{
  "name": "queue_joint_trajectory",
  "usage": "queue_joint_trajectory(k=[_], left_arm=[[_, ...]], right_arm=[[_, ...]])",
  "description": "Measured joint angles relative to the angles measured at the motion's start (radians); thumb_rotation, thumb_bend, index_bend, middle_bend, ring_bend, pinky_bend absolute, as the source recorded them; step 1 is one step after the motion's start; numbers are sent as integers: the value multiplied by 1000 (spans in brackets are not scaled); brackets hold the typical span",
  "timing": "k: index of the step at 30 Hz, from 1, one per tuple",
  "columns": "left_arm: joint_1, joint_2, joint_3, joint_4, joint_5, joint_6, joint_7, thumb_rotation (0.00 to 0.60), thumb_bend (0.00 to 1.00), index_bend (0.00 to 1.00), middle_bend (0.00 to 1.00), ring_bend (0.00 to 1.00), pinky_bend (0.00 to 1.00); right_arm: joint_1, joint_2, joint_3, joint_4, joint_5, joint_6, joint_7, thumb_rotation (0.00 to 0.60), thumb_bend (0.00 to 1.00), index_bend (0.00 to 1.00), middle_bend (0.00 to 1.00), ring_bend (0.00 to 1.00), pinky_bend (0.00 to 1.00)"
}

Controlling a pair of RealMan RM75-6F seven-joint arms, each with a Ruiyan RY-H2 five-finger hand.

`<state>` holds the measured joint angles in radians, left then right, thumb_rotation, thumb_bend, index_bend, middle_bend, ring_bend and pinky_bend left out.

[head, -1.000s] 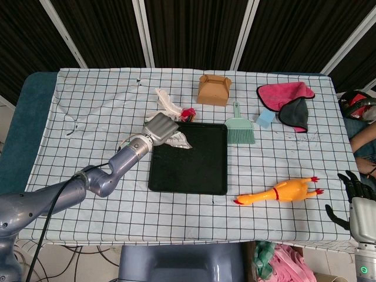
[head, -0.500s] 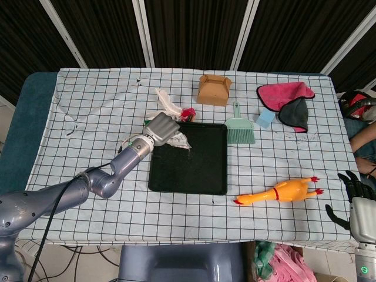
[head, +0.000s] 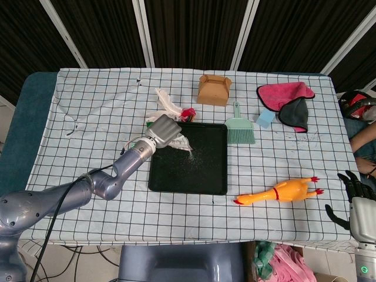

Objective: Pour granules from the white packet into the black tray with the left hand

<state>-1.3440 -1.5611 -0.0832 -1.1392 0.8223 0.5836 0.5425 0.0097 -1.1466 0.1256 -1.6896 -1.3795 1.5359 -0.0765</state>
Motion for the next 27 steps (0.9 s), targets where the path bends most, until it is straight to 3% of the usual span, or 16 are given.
queue_joint_trajectory(k=[14, 20, 27], left_arm=[[37, -5, -46, 4, 21, 5, -124, 600, 609, 612, 595, 522, 637], [82, -8, -112, -11, 32, 6, -299, 600, 609, 609, 590, 522, 632], [165, -15, -203, -16, 106, -9, -609, 600, 608, 607, 589, 517, 624]], right_arm=[[0, 0, 0, 0, 1, 0, -2, 600, 232, 164, 78, 171, 168], [-1, 0, -1, -1, 1, 0, -4, 600, 232, 165, 78, 171, 168], [-1, -1, -1, -2, 2, 1, -8, 600, 232, 165, 78, 171, 168]])
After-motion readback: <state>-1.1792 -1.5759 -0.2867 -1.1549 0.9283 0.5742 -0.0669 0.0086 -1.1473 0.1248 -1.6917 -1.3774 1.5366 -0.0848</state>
